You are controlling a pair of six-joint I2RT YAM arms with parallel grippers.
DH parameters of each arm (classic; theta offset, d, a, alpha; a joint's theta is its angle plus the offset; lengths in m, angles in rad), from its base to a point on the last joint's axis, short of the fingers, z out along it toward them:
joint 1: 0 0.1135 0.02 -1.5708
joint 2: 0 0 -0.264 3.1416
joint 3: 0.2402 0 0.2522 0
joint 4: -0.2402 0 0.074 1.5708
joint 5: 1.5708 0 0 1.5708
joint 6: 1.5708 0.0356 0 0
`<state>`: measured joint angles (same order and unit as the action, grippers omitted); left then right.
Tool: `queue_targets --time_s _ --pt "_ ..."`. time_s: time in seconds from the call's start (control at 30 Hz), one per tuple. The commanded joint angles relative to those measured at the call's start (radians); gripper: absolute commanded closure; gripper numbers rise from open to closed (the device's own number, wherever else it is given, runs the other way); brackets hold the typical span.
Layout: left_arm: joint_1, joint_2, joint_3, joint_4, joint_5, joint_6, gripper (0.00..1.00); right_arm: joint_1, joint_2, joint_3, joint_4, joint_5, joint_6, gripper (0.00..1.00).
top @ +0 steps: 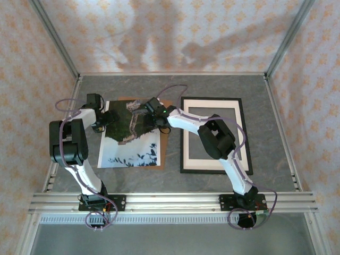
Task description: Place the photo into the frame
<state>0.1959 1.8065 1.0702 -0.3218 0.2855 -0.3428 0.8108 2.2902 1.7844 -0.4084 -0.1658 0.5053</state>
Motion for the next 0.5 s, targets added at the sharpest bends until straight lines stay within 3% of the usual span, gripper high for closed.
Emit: queue_targets --time_s 0.0,0.17,0.47 --pt "-0.001 0.036 0.001 -0.005 0.098 -0.019 0.1 0.011 0.054 0.013 -0.014 -0.032 0.029 0.35" --pt "0.0 0.015 -0.033 0.06 0.203 -0.063 0.14 0.011 0.057 0.014 -0.005 -0.04 0.049 0.34" --pt "-0.001 -0.03 -0.077 0.136 0.271 -0.123 0.17 0.011 0.058 0.018 0.023 -0.073 0.095 0.3"
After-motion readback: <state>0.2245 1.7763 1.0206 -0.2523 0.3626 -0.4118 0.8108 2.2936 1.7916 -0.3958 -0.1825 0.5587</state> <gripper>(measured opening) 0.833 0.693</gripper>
